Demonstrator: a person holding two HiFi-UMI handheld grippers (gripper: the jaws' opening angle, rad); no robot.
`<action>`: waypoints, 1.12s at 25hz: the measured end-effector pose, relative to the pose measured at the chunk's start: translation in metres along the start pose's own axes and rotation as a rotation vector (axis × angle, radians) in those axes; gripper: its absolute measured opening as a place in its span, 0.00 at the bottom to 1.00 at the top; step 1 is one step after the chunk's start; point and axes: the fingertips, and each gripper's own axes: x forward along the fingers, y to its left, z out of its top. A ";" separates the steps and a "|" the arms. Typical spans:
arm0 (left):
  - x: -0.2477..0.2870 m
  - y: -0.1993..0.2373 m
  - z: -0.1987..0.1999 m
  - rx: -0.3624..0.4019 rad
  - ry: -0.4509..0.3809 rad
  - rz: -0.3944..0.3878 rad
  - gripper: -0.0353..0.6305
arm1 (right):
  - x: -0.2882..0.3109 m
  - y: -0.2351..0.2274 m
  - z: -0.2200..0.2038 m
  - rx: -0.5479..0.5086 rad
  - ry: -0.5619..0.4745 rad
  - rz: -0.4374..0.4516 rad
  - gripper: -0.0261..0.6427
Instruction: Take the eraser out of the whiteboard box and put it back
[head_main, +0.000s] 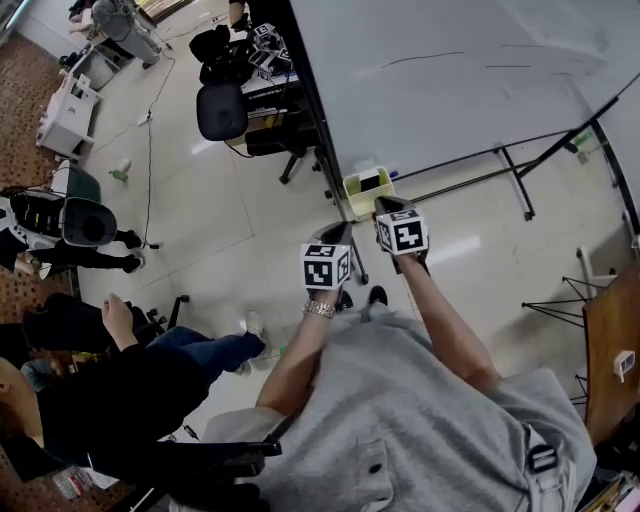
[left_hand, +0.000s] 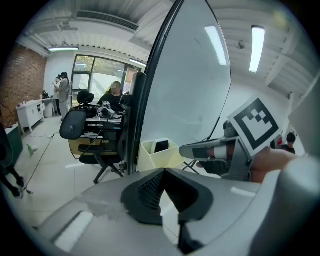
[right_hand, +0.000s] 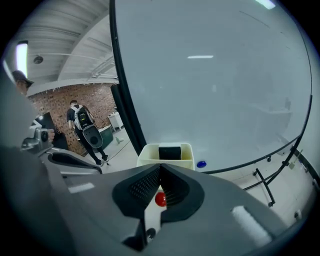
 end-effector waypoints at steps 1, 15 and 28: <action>-0.004 -0.002 -0.007 0.000 0.008 0.007 0.06 | -0.003 0.003 -0.006 -0.001 0.003 0.002 0.04; -0.053 -0.057 -0.064 0.013 0.010 -0.061 0.06 | -0.067 0.082 -0.076 -0.049 -0.025 0.097 0.04; -0.112 -0.084 -0.141 -0.020 0.010 -0.091 0.06 | -0.131 0.131 -0.169 0.019 0.038 0.033 0.04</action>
